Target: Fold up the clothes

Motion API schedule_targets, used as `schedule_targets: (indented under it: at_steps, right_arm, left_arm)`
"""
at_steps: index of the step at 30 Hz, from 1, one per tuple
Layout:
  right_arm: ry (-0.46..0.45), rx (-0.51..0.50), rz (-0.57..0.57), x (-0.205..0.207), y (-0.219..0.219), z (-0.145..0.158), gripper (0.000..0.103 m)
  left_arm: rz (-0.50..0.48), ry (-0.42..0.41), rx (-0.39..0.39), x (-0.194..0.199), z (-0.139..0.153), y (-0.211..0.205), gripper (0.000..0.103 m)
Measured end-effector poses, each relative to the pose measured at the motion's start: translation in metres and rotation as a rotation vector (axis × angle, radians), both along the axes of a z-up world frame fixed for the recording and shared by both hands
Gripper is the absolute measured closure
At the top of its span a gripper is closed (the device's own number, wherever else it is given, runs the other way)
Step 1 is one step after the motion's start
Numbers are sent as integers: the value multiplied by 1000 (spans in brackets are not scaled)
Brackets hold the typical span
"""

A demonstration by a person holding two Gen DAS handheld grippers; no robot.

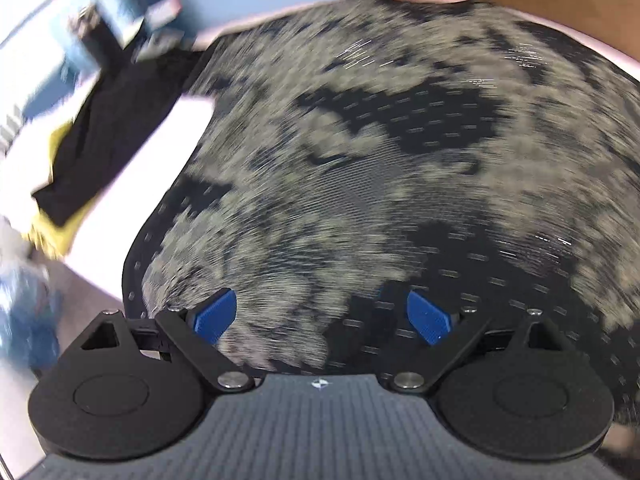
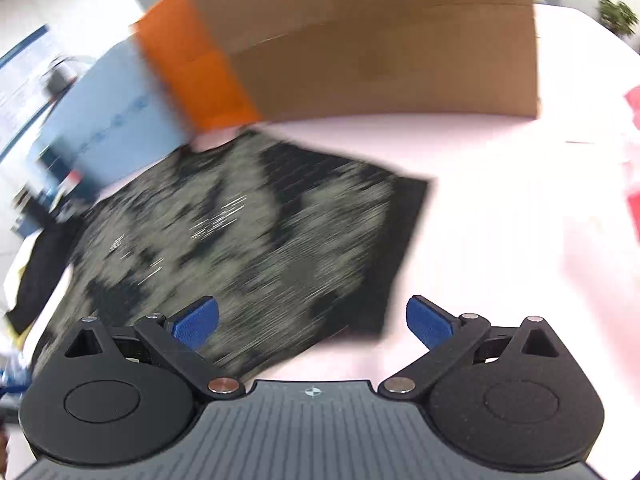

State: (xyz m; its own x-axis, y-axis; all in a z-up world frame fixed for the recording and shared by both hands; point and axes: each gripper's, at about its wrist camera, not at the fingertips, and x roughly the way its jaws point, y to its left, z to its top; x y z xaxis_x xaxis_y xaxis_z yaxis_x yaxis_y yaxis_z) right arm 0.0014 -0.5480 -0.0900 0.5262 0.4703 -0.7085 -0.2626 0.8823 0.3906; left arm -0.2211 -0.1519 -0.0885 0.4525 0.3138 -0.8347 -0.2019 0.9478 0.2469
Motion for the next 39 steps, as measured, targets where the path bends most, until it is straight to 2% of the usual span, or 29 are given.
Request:
schedule_targets:
  at_steps: [4,8,10,12,16,18,20,23,27,30,31,33,34,35,36,37,39]
  right_arm:
    - [14,41,63,62,-26,-28,2]
    - [-6,117,149,115,-35,-52,0]
    - [-24,171,178,137,-36,-57,0]
    - [-32,232,207,156,-36,-63,0]
    - [10,363,279,166,-46,-71,0]
    - [66,428,347,165,-52,-72,0]
    - [107,436,435,155,-52,-71,0]
    - [167,460,484,137,-53,-70,0]
    - [183,448,425,127,-46,-66,2]
    - [175,443,348,126,-41,-64,4]
    - [168,435,330,127,-38,-65,7]
    - [155,413,301,127,-32,-65,25]
    - [169,392,283,129,-31,-69,61]
    - [193,365,264,133,-31,-73,99]
    - [218,359,250,135,-30,-79,99]
    - [228,375,239,136,-31,-83,99]
    - [243,415,222,136,-34,-85,99]
  left_arm:
    - [-67,-43,69,-14,9,-75,11]
    - [-110,-88,56,-23,22,-154,11]
    - [-124,-82,53,-22,23,-187,11]
    - [-138,-74,85,-21,18,-216,11]
    - [-107,-36,150,-15,-4,-248,11]
    - [-86,-21,176,-12,-14,-258,11]
    - [-73,-23,193,-13,-22,-267,11]
    - [-70,-38,246,-14,-31,-280,11]
    - [-128,-57,387,-17,-38,-302,11]
    - [-158,-66,419,-17,-36,-311,11]
    - [-159,-77,417,-18,-34,-313,11]
    - [-155,-76,398,-16,-33,-313,11]
    - [-151,-64,384,-14,-35,-312,17]
    - [-152,-57,361,-13,-37,-311,49]
    - [-152,-50,338,-12,-38,-310,86]
    - [-149,-48,322,-11,-39,-309,101]
    - [-135,-68,303,-12,-36,-305,102]
